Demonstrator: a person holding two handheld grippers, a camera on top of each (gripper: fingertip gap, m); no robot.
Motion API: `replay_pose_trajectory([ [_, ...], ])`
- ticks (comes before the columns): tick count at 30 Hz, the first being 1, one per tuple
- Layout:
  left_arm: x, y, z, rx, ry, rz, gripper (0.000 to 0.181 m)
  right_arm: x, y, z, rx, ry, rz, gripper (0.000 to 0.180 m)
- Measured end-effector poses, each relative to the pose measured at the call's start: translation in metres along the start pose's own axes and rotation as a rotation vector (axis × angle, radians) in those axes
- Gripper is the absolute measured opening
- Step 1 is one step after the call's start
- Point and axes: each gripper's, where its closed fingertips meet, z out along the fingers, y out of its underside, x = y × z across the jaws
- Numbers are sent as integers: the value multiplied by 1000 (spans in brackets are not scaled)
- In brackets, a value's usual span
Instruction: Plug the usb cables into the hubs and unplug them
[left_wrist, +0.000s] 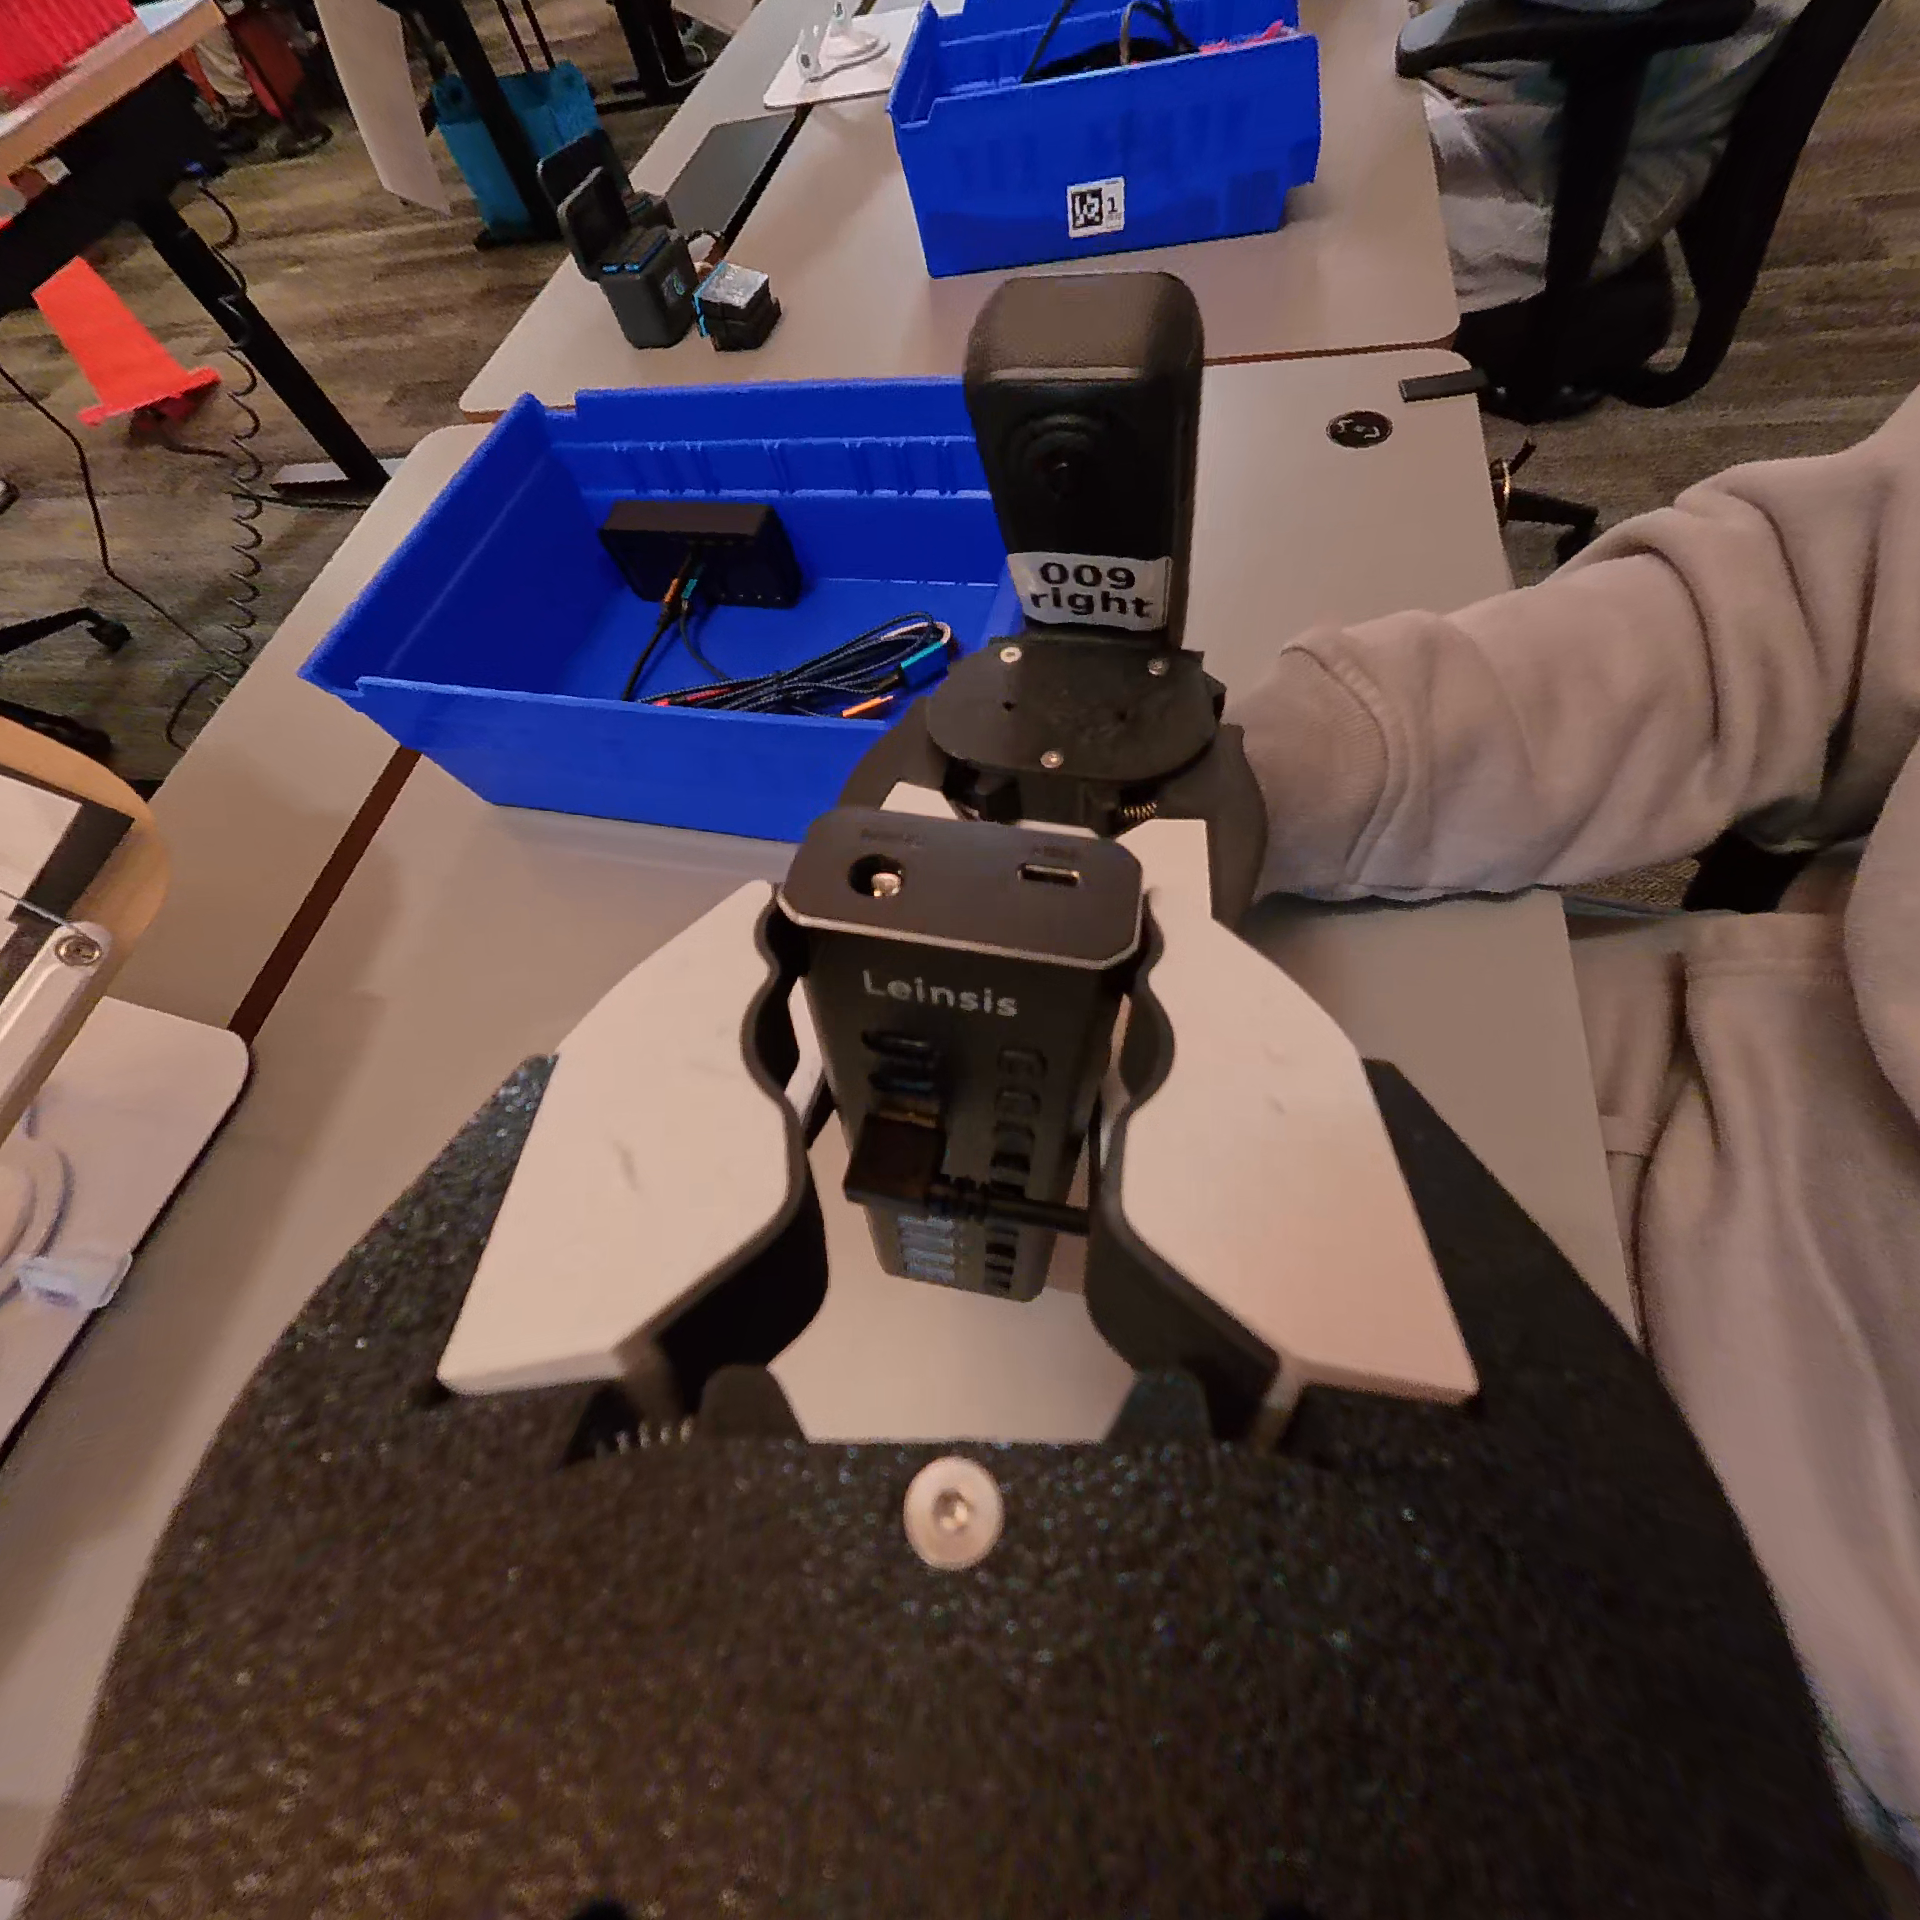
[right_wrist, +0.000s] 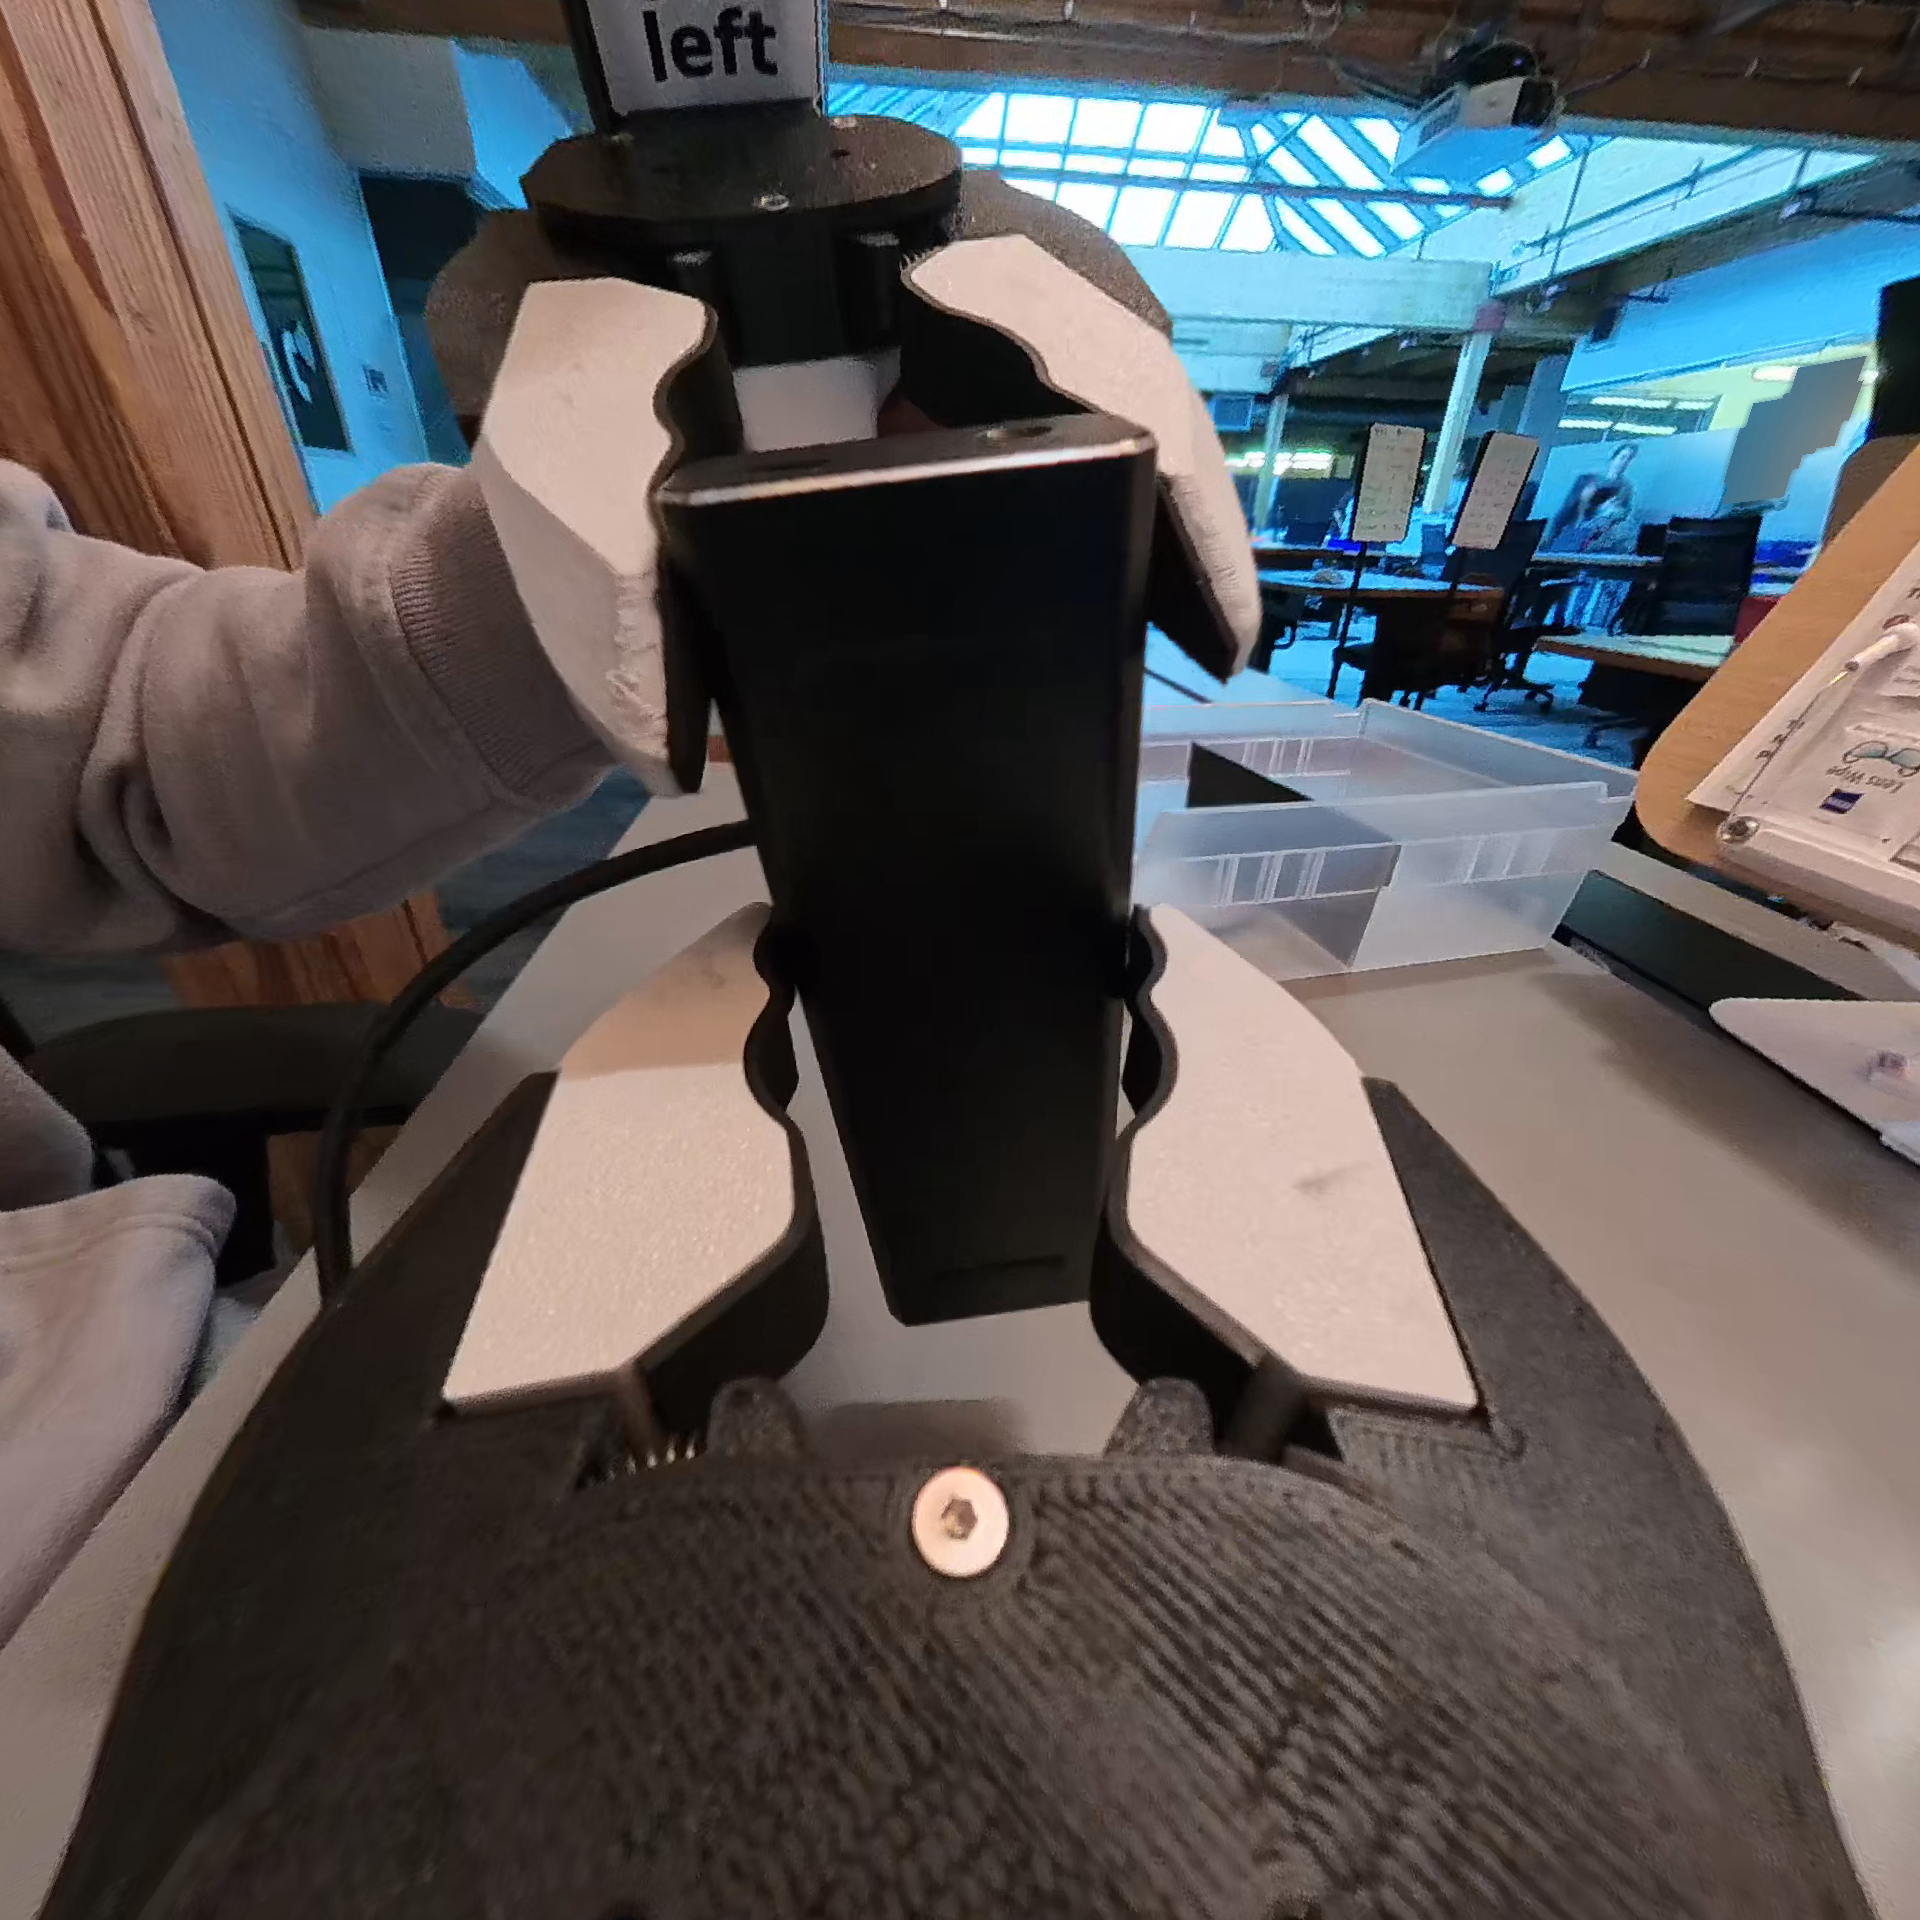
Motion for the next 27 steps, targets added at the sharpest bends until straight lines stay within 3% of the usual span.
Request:
replay_pose_trajectory([
  [20,9,0,-4,40,86,17,61,-8,3,1,-41,-42,-51,61],
  [27,-3,-7,-12,123,2,-76,66,-3,-1,-1,-16,-25,12,61],
])
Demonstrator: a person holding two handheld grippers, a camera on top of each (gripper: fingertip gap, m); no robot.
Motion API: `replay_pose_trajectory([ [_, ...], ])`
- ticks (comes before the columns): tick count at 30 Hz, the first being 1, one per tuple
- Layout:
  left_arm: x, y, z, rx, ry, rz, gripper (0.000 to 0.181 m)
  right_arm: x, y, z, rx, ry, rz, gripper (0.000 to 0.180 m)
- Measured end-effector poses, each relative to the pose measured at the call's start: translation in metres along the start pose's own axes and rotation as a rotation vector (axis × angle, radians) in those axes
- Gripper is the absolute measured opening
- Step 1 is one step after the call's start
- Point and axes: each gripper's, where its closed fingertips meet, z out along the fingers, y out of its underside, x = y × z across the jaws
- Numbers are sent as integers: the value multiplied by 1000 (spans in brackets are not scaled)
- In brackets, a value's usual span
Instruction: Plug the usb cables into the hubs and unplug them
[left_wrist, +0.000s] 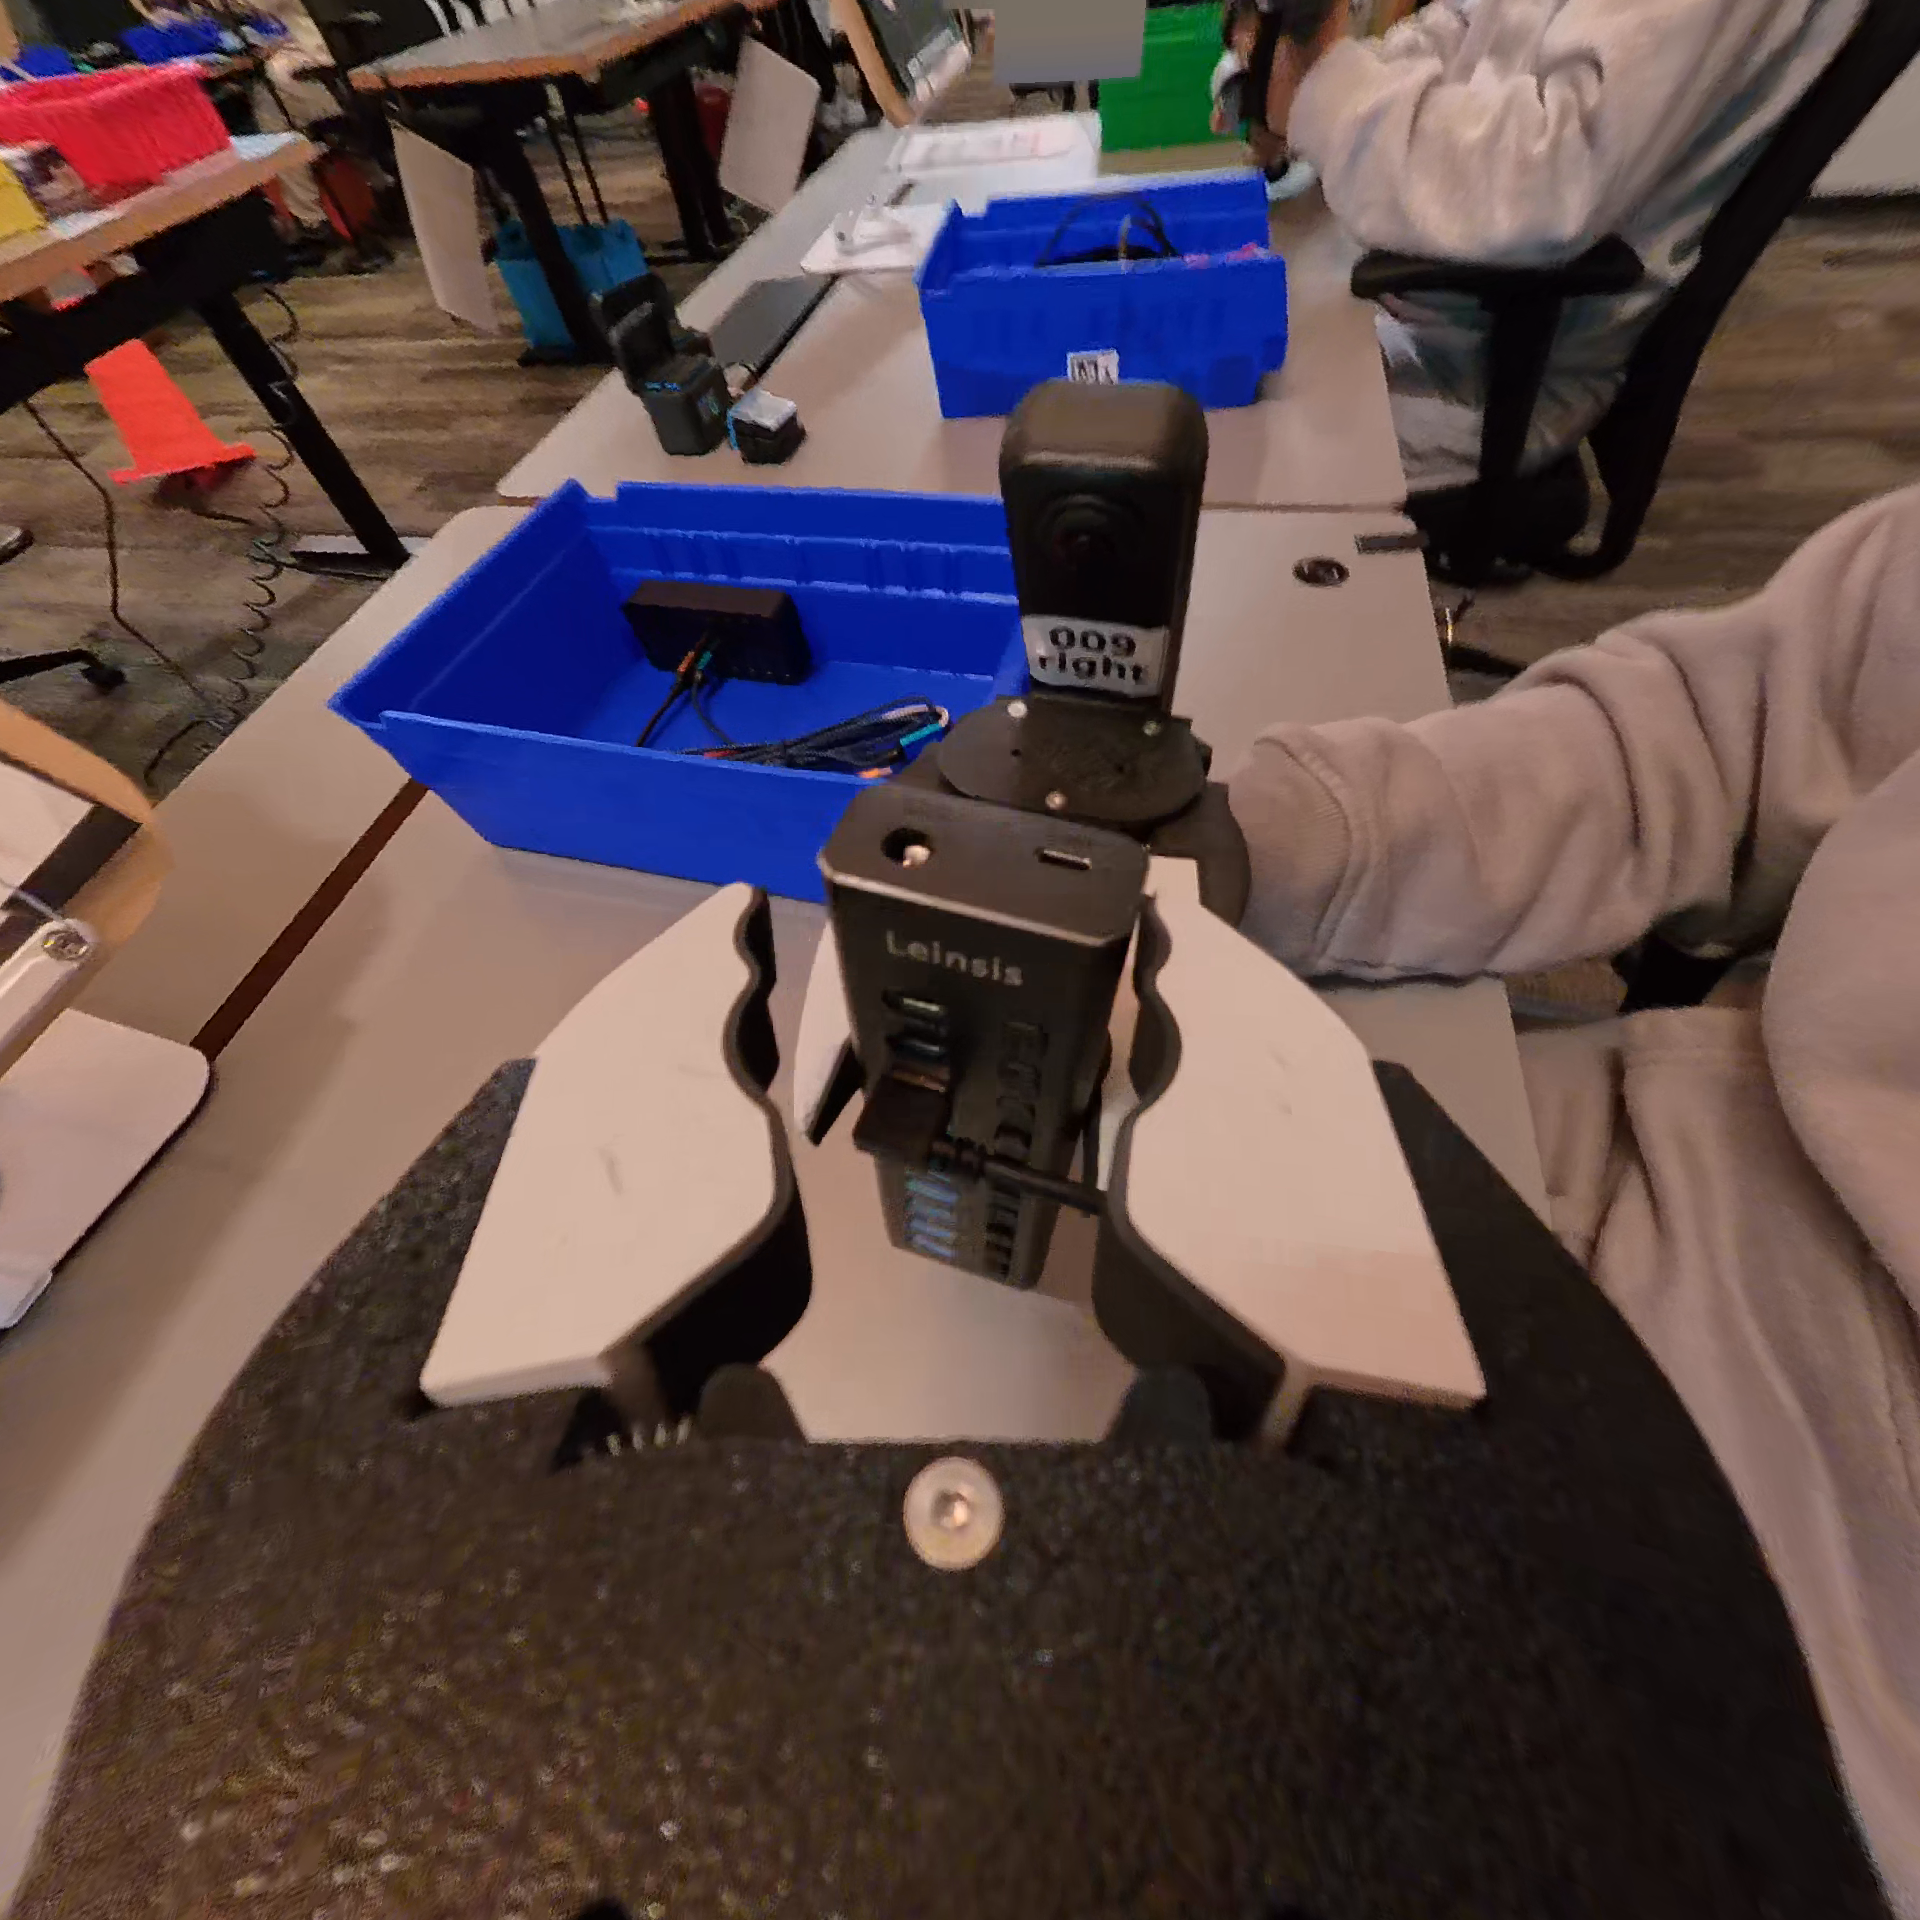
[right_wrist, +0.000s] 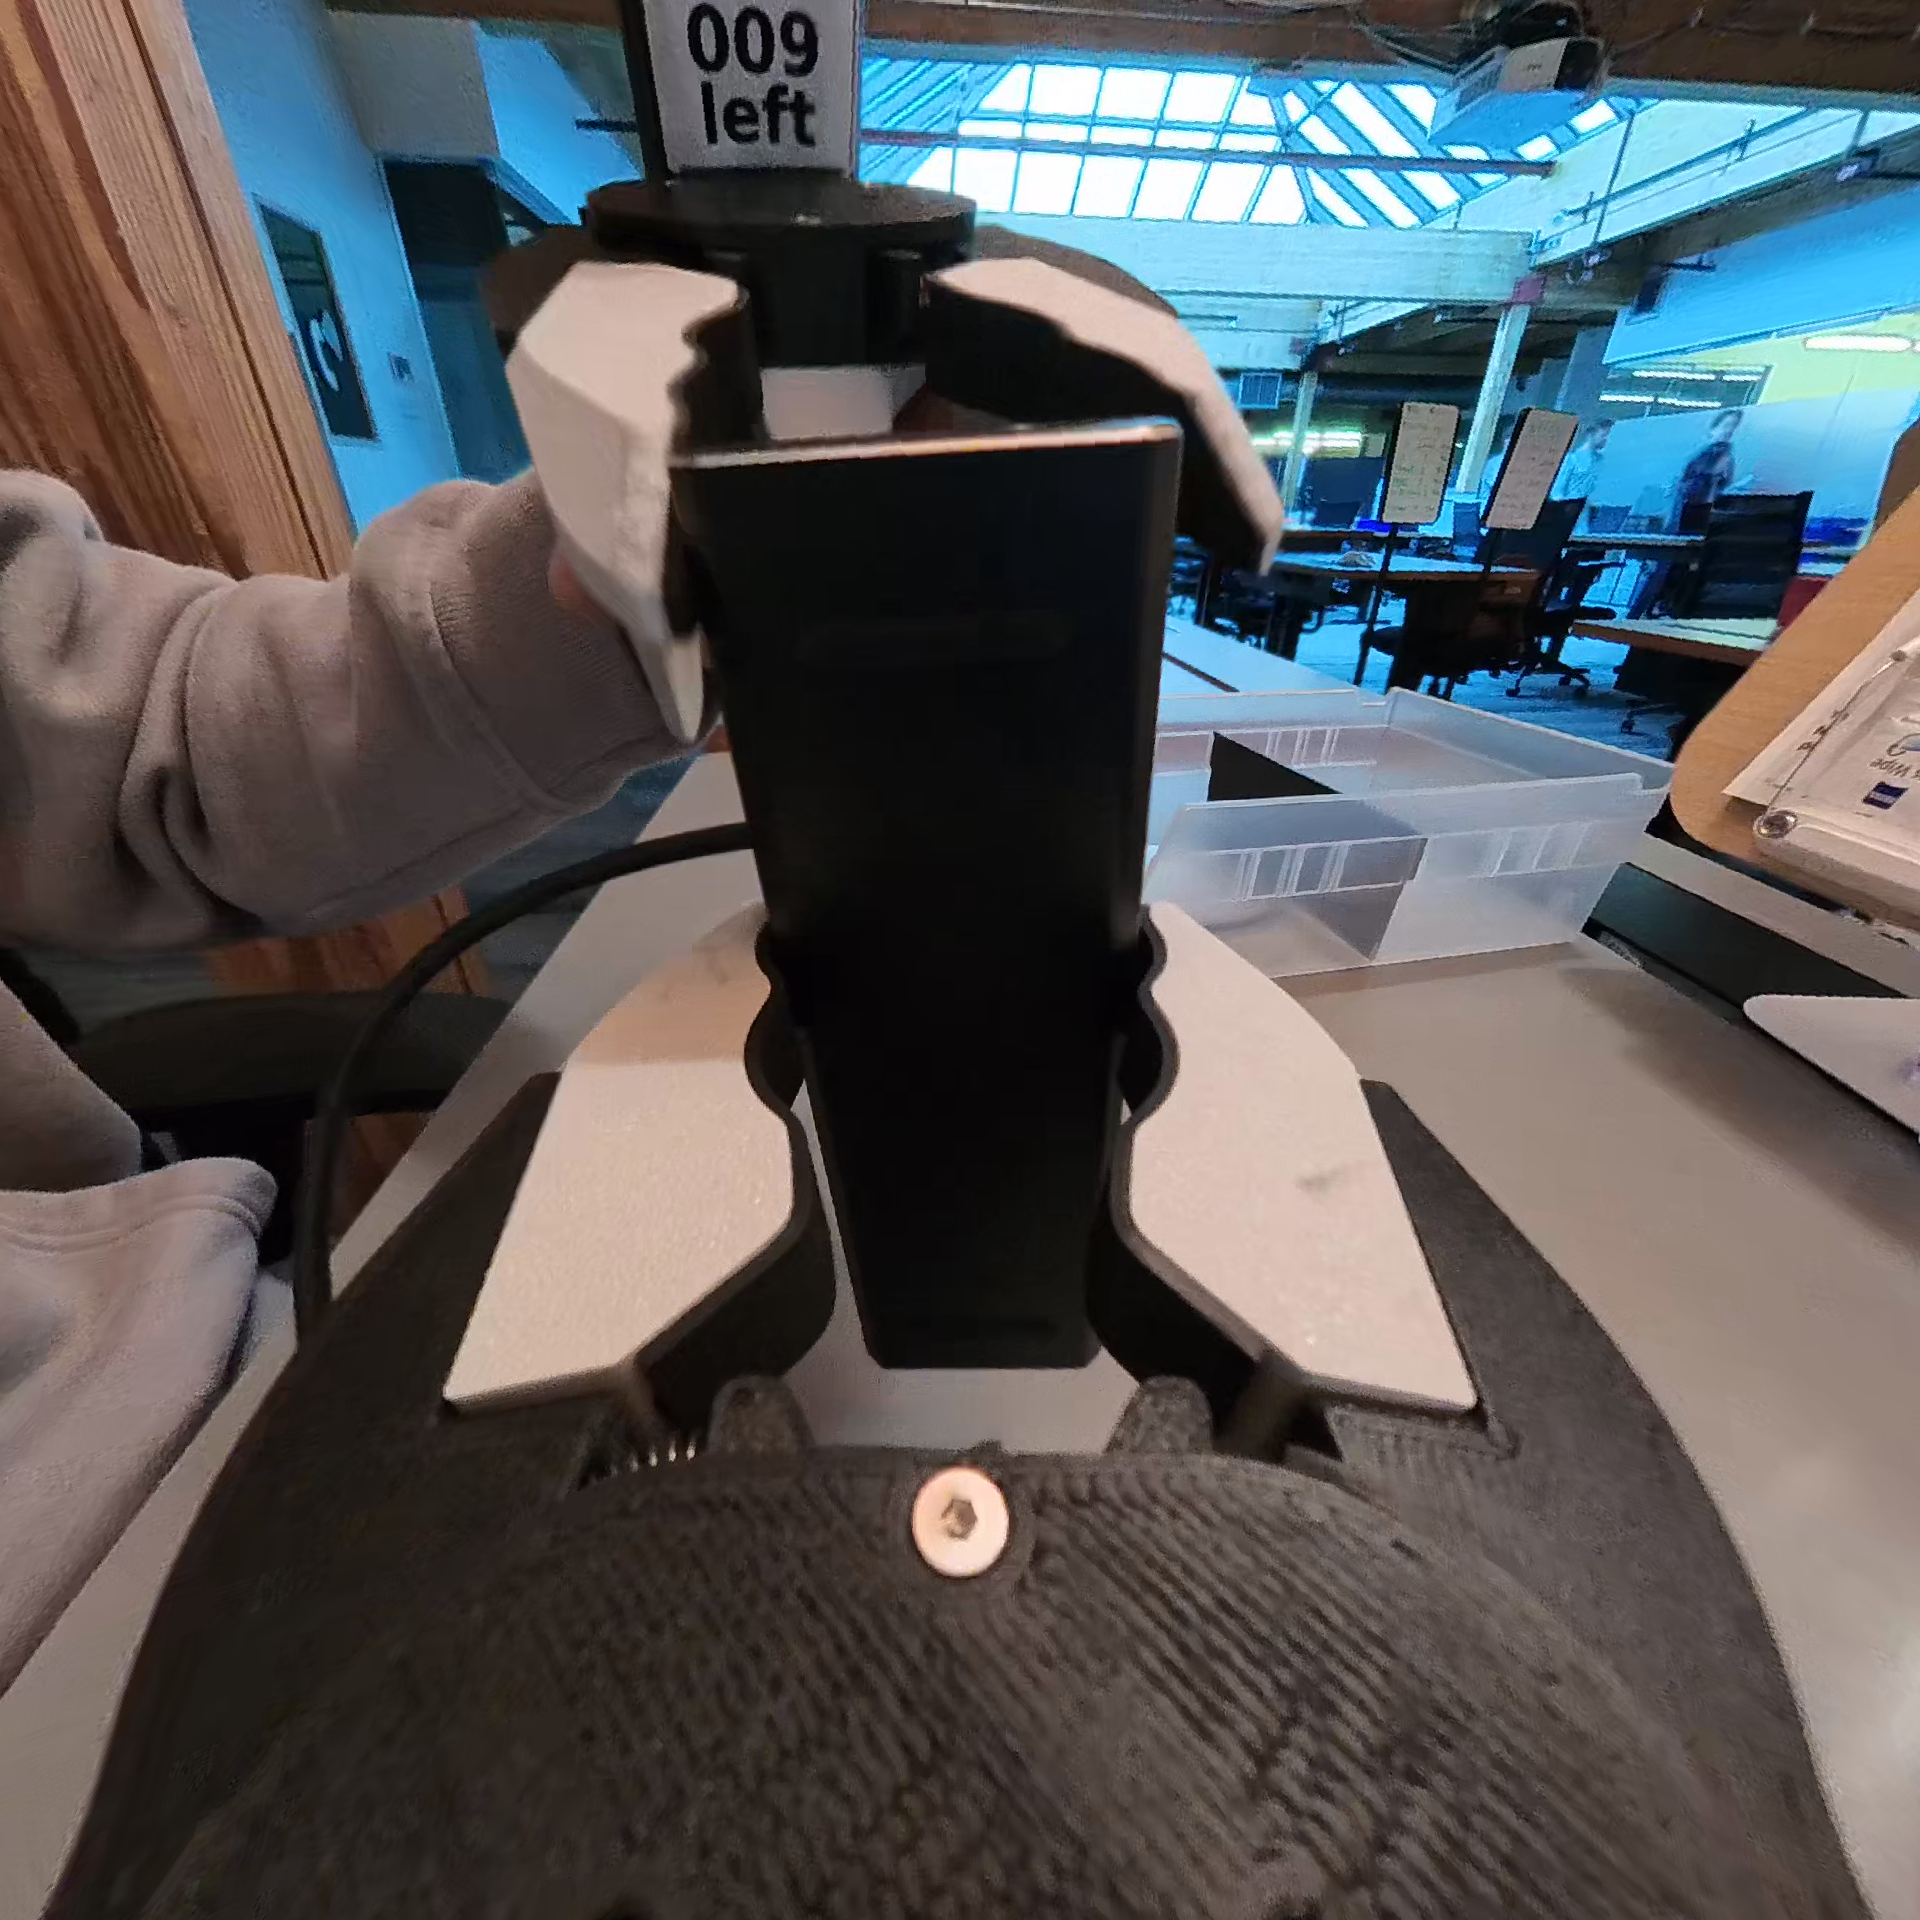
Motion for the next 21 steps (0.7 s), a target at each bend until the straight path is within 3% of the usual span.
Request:
replay_pose_trajectory([
  [5,-12,-28,-36,202,-41,-117,72,14,-4,-10,12,57,32,61],
  [8,-41,-22,-74,216,-192,-139,69,23,-6,-16,22,99,54,61],
  [14,-153,60,-186,-95,-718,-265,52,27,-10,-22,46,120,74,61],
  [17,-187,117,-214,-356,-735,-341,54,29,-5,-20,25,126,75,62],
  [21,-227,166,-228,-511,-698,-416,51,31,1,-19,8,132,74,61],
])
